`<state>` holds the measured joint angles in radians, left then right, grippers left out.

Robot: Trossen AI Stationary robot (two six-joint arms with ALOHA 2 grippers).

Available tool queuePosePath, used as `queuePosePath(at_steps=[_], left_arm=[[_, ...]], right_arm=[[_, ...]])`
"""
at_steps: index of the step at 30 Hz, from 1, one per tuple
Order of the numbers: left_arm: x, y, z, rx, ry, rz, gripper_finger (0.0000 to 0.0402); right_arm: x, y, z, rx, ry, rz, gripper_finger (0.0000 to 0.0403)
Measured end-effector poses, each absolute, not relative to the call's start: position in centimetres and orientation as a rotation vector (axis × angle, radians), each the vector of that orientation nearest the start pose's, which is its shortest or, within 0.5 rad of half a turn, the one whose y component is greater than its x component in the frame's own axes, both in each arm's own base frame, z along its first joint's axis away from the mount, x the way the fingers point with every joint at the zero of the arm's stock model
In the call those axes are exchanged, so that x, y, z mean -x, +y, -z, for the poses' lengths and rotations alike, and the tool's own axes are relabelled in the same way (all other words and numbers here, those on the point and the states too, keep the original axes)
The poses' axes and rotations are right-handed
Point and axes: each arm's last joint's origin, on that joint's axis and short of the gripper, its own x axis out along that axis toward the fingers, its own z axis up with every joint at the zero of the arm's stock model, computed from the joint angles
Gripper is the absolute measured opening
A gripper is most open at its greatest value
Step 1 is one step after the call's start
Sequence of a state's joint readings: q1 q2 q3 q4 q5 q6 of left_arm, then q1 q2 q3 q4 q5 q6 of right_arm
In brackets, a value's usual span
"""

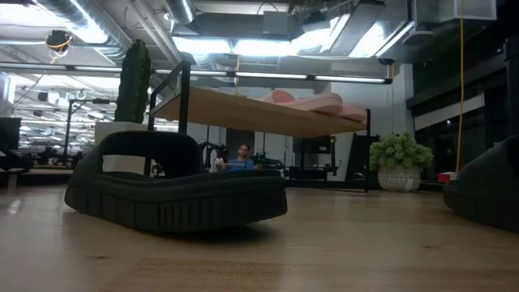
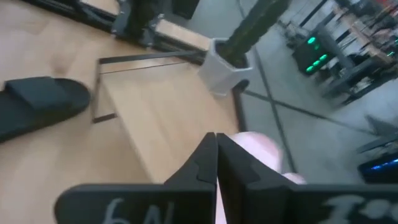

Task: Pick and place slides into the shelf
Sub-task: Put the right black slides on the shelf

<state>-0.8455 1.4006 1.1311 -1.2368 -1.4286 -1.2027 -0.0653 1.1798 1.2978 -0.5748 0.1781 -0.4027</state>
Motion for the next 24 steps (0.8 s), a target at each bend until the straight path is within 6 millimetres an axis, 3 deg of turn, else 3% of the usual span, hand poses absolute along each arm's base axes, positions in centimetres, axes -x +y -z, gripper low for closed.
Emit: queuePosePath(at_steps=[4, 10, 14, 24], left_arm=[[-17.7, -15.2, -27.4, -0.21, 0.212, -0.706, 0.0], [-17.5, -15.4, -24.6, -0.15, 0.246, -0.685, 0.0], [-17.0, -16.0, -23.8, -0.111, 0.269, -0.639, 0.0], [-16.2, -19.1, -23.9, -0.18, 0.323, -0.45, 0.0]], right_arm=[[-24.5, 0.7, -37.7, 0.389, 0.512, 0.161, 0.0004], [-25.2, 4.6, -31.1, 0.305, 0.469, 0.136, 0.0003], [-24.7, 6.8, -28.3, 0.231, 0.391, 0.091, 0.0002], [-22.5, 12.1, -28.4, 0.165, 0.295, 0.042, 0.0002]])
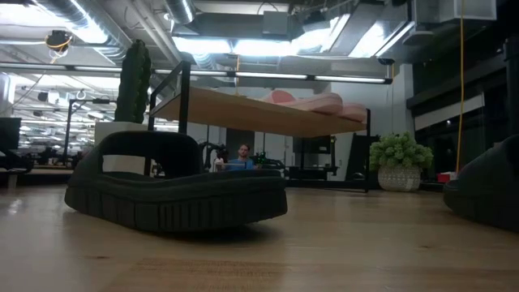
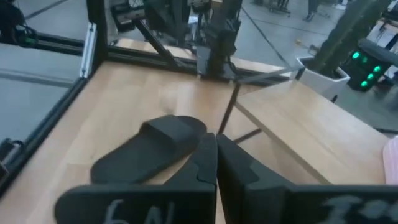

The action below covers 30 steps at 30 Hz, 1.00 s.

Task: Pick and place slides into the shelf
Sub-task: Put the right black slides on the shelf

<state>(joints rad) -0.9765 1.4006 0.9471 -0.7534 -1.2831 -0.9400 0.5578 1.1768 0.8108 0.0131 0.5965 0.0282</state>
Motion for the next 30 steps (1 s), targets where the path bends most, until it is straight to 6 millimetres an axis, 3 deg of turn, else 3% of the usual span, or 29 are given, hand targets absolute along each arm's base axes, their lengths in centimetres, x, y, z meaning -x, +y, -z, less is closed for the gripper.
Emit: queuePosePath(at_steps=[10, 15, 23, 30], left_arm=[[-17.8, -20.5, -24.4, -0.197, 0.375, -0.298, 0.0], [-18.8, -20.5, -23.1, -0.211, 0.377, -0.186, 0.0], [-20.7, -19.3, -21.7, -0.261, 0.318, 0.031, 0.0], [-21.2, -18.0, -21.4, -0.253, 0.335, 0.059, 0.0]], right_arm=[[-20.5, 16.9, -27.6, 0.145, 0.263, 0.057, 0.0002], [-20.9, 19.7, -28.1, 0.22, 0.3, 0.057, 0.0002], [-22.1, 21.5, -29.2, 0.24, 0.594, 0.194, 0.0002], [-22.9, 23.0, -28.7, 0.123, 0.917, 0.273, 0.0002]])
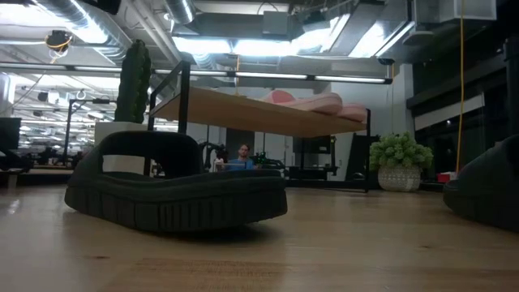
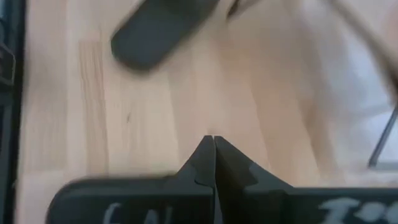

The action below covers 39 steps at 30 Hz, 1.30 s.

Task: Pick and place slides into the shelf
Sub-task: Put the right black slides on the shelf

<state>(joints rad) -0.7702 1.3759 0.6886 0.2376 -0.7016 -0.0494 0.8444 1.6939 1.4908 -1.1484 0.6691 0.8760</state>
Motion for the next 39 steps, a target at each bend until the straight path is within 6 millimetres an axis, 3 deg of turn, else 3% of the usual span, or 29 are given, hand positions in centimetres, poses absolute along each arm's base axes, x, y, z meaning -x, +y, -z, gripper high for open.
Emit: queuePosePath(at_steps=[9, 15, 30, 39], left_arm=[[-21.8, -17.4, -21.5, -0.239, 0.337, 0.075, 0.0], [-22.1, -17.0, -21.5, -0.267, 0.338, 0.065, 0.0], [-22.3, -16.8, -21.6, -0.284, 0.329, 0.041, 0.0], [-22.3, -16.8, -21.6, -0.286, 0.328, 0.034, 0.0]], right_arm=[[-23.7, 25.2, -28.7, -0.002, 1.159, 0.337, 0.0003], [-23.8, 25.7, -27.4, -0.061, 1.276, 0.351, 0.001], [-24.3, 26.2, -23.8, 0.042, 1.352, 0.447, 0.0146], [-24.9, 26.9, -22.1, 0.033, 1.353, 0.471, 0.0162]])
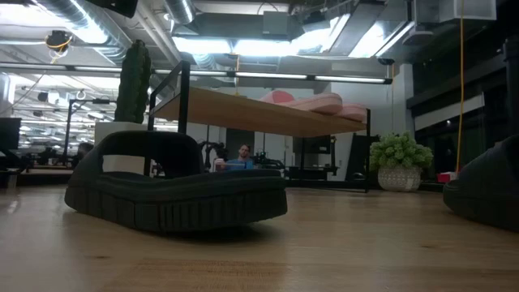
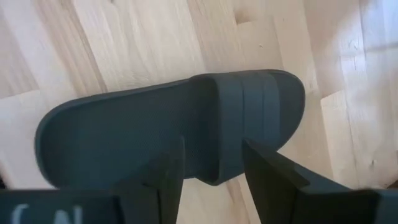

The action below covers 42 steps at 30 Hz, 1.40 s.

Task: Pick and place slides into the shelf
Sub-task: Put the right black slides on the shelf

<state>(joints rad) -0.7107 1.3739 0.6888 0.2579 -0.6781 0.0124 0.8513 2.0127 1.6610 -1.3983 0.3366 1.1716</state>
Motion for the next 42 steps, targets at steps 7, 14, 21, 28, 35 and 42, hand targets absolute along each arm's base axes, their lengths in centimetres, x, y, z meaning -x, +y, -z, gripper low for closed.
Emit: queuePosePath(at_steps=[7, 14, 21, 28, 35, 42], left_arm=[[-22.3, -16.8, -21.6, -0.287, 0.33, 0.034, 0.0], [-22.3, -16.8, -21.6, -0.287, 0.33, 0.035, 0.0], [-22.3, -16.8, -21.6, -0.286, 0.33, 0.034, 0.0], [-22.3, -16.8, -21.6, -0.286, 0.33, 0.035, 0.0], [-22.3, -16.8, -21.6, -0.286, 0.33, 0.035, 0.0], [-22.2, -16.8, -21.6, -0.291, 0.335, 0.035, 0.0]], right_arm=[[-25.2, 27.3, -20.3, 0.072, 1.378, 0.51, 0.0162], [-25.3, 27.3, -18.5, 0.131, 1.384, 0.595, 0.0162], [-25.1, 27.1, -18.3, 0.149, 1.394, 0.642, 0.0162], [-25.4, 27.0, -18.3, 0.135, 1.39, 0.641, 0.0162], [-26.1, 26.5, -17.5, 0.155, 1.405, 0.671, 0.0162], [-26.4, 26.3, -16.7, 0.208, 1.391, 0.697, 0.0162]])
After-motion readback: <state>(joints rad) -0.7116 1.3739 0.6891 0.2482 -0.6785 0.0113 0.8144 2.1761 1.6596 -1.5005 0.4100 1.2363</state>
